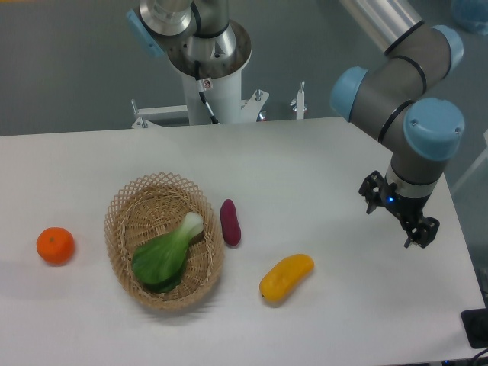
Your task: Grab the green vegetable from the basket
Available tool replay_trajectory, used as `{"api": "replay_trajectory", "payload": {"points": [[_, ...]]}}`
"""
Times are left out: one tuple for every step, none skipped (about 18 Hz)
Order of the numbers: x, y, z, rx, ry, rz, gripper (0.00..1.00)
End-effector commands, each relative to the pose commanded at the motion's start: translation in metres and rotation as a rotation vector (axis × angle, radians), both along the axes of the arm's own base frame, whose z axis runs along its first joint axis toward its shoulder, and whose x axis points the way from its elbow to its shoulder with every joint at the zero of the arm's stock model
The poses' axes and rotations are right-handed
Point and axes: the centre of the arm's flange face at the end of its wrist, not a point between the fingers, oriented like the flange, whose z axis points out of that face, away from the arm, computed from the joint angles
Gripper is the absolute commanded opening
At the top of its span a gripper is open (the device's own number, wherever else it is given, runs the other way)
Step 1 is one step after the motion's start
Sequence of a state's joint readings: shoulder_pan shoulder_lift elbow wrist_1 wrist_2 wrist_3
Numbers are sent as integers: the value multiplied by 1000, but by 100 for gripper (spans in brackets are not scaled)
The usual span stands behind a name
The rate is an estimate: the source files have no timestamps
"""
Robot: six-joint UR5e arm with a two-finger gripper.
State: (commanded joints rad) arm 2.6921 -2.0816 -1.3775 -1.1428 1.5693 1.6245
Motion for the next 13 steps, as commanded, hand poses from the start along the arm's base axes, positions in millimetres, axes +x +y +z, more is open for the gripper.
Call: {"api": "replay_trajectory", "payload": {"points": [[0, 0, -1, -3, 0, 0, 100], [0, -1, -1, -5, 1, 1, 100], [0, 0, 0, -3, 1, 0, 100], [0, 0, -1, -3, 0, 0, 100], [0, 0, 0, -4, 2, 1, 100], [0, 0, 0, -3, 3, 1, 100], [0, 0, 0, -3, 3, 1, 100], [0, 0, 1, -3, 5, 1, 100], [0, 0, 1, -3, 3, 1, 100], [-1, 0, 1, -4, 2, 1, 100], [2, -1, 1, -5, -1, 8, 100], [4, -2, 0, -2, -8, 18, 100], [7, -1, 1, -1, -10, 29, 100]]}}
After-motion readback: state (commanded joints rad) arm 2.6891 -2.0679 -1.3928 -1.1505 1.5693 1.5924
